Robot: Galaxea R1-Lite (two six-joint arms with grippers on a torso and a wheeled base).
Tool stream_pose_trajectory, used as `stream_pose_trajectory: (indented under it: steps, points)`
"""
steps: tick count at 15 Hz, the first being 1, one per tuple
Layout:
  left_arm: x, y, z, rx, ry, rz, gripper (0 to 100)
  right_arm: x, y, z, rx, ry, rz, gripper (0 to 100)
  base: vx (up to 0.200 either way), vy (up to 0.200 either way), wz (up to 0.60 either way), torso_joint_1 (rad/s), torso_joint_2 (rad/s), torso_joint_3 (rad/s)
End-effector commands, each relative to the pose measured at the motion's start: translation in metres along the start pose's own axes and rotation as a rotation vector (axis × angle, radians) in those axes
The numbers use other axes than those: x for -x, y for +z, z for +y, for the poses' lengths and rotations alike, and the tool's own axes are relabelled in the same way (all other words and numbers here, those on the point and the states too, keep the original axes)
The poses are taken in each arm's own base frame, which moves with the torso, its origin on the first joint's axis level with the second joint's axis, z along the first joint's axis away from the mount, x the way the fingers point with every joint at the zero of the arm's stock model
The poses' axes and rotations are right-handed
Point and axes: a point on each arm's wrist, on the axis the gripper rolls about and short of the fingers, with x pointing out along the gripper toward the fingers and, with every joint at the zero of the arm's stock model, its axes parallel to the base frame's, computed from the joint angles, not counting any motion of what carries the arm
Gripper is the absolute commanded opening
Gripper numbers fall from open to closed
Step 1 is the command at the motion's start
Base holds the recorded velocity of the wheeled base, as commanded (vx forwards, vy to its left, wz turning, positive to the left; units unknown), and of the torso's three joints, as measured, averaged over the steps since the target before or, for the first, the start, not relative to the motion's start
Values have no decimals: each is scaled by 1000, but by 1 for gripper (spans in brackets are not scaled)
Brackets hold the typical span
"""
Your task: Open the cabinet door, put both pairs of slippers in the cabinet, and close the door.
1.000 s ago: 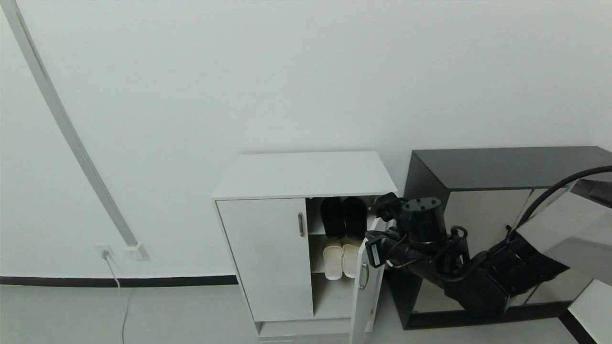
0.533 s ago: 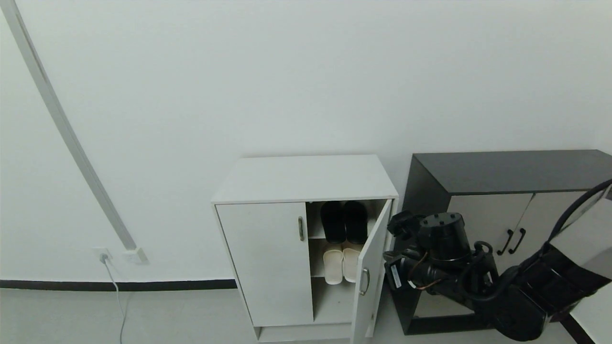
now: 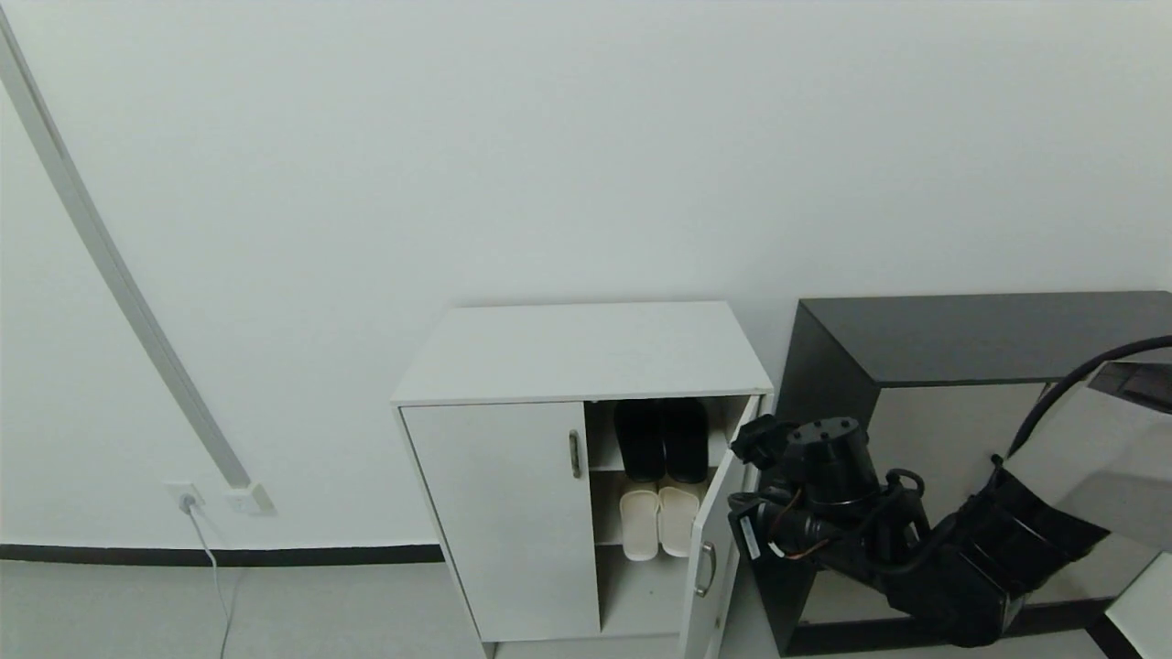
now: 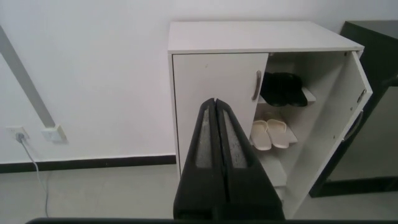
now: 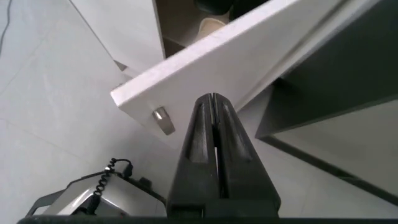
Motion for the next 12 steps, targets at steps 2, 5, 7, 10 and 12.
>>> stream_pose_trajectory:
  steps: [2,5,7,10,12]
  points:
    - [0,0,0,2,1,2,0,-28,-1,3,-17,-2,5,0,0,0,0,0,0,0]
    - [0,0,0,2,1,0,0,-46,2,3,-25,-9,-12,0,0,0,0,0,0,0]
    - [0,0,0,2,1,2,0,-56,4,3,-29,-8,-25,0,0,0,0,0,0,0]
    - [0,0,0,2,0,0,0,-72,12,1,-45,-17,-66,0,0,0,0,0,0,0]
    - [0,0,0,2,1,0,0,-83,19,-1,-53,-25,-98,0,0,0,0,0,0,0]
